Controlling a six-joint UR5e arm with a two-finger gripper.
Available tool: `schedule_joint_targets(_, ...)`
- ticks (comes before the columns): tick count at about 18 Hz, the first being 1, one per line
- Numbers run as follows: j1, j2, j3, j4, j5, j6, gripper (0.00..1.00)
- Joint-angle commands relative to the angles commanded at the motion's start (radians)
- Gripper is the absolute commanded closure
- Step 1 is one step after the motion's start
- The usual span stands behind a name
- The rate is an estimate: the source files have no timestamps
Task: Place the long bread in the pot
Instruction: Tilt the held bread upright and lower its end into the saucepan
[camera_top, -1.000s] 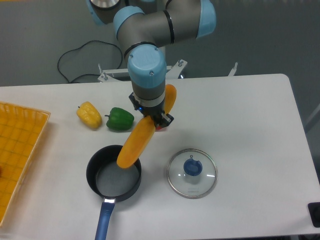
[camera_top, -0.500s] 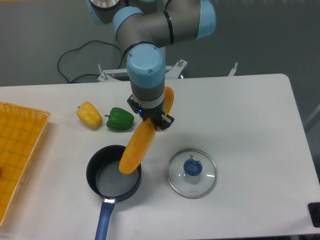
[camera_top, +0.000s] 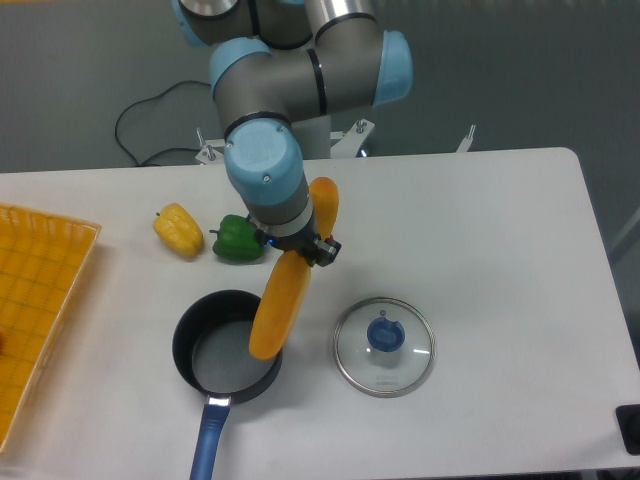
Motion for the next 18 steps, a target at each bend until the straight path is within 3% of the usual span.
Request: schedule_joint_targets(18,-0.061,-0.06,0.005,-0.002,0.008,-0.005,0.51)
